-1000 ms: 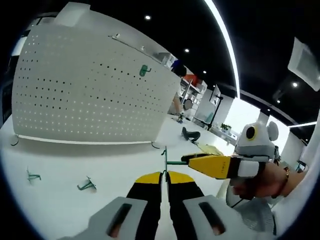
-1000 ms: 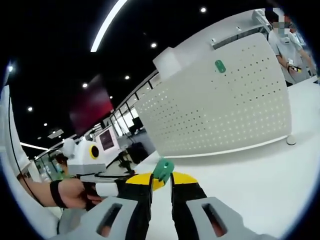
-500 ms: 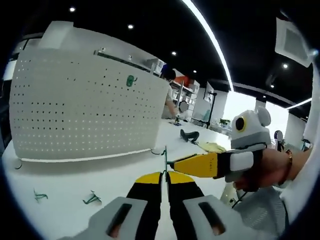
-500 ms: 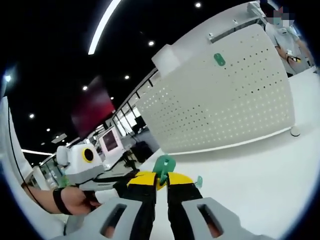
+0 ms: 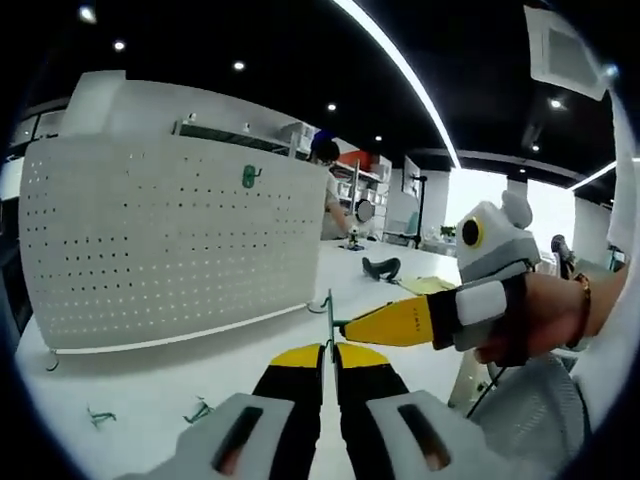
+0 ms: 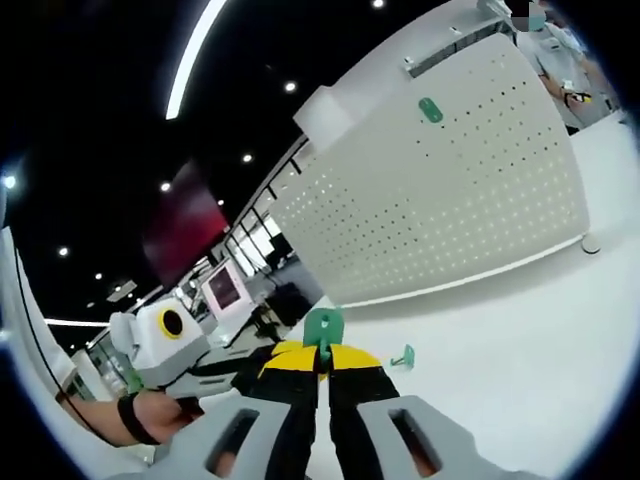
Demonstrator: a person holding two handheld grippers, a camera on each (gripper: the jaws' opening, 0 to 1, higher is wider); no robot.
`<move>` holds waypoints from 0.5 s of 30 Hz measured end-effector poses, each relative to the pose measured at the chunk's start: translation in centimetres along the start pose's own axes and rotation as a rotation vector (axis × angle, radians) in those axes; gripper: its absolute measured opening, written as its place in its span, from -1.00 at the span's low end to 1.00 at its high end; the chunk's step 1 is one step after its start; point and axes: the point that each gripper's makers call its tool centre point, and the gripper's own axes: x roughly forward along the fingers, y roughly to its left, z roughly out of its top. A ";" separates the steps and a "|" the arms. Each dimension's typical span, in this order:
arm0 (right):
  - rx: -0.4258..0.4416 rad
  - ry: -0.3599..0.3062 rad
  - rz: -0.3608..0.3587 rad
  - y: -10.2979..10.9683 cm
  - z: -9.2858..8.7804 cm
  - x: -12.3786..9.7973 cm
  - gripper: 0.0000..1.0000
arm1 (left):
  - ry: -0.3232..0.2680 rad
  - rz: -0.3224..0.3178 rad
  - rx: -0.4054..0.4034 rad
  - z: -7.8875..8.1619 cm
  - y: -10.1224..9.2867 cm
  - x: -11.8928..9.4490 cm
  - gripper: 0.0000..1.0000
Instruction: Insert the hook assembly into the mounting plate slot until the hook locks in place.
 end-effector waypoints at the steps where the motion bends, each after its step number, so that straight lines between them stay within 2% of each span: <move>1: -0.009 0.001 -0.004 0.1 0.0 0.0 -0.98 | 0.005 0.001 0.002 0.0 0.0 0.0 -0.91; 11: -0.057 -0.039 -0.028 0.3 1.1 -0.1 -0.98 | -0.026 -0.010 0.005 1.1 0.1 -0.3 -0.87; 15: -0.113 -0.028 -0.037 0.3 1.5 0.2 -0.98 | -0.024 -0.004 -0.010 1.2 0.4 -0.5 -0.81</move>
